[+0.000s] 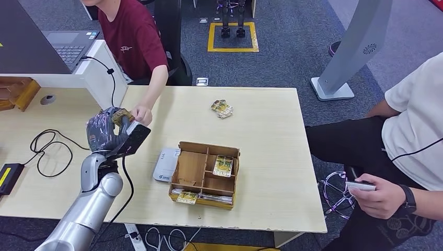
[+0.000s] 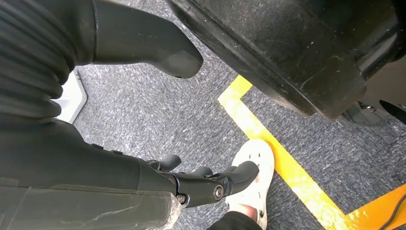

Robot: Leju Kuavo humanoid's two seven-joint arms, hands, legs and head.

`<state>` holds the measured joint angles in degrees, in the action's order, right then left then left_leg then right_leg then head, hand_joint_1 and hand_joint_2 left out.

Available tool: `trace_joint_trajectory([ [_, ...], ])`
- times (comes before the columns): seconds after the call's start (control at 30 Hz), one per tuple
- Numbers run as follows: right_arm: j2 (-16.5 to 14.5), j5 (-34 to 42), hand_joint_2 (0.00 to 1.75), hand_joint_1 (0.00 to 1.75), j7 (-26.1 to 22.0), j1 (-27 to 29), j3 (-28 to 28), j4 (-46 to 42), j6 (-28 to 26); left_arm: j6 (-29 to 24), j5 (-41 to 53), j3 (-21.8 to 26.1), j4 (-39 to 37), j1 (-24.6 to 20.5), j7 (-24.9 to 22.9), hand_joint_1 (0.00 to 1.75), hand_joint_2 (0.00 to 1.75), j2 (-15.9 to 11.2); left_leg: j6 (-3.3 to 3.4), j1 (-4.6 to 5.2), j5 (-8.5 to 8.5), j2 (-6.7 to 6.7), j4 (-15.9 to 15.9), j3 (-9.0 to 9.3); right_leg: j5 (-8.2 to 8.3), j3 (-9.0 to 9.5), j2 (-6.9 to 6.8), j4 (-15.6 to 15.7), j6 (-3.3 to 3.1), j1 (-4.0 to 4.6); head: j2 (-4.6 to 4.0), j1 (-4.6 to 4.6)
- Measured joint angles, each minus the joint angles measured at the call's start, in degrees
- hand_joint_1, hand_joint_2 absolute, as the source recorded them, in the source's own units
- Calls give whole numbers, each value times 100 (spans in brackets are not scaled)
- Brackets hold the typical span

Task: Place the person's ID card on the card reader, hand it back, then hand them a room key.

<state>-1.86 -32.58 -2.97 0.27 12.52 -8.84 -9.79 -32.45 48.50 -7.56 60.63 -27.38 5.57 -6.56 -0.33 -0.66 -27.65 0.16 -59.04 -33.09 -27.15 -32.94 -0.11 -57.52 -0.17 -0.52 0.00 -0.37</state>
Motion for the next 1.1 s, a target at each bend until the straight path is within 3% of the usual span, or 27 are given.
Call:
trace_joint_trajectory([
  [0.07,0,-3,175,0,-3,-1,0,-1,1,-80,-47,0,-16,6,125,175,175,2,0,0,0,0,0,0,0,-1,0,0,0,0,0,-1],
  [0.2,0,-7,175,0,-5,-2,0,-3,15,-42,-182,0,-48,6,269,0,175,7,0,1,0,0,0,-1,0,-1,0,0,0,0,0,0],
  [0.43,0,-10,175,0,-14,-2,0,-3,19,182,-894,1,-50,5,559,0,175,28,0,0,0,0,0,-1,0,-2,0,0,0,0,0,0],
  [0.77,1,9,175,0,-3,2,0,-3,-10,919,-2383,30,-31,19,812,0,175,104,0,0,0,-1,0,-3,0,-1,0,0,0,0,0,0],
  [1.1,19,29,175,0,-40,18,0,-3,-3,1430,-2599,29,591,437,1444,0,175,-144,0,0,0,2,0,-6,-1,-4,2,0,1,0,0,0],
])
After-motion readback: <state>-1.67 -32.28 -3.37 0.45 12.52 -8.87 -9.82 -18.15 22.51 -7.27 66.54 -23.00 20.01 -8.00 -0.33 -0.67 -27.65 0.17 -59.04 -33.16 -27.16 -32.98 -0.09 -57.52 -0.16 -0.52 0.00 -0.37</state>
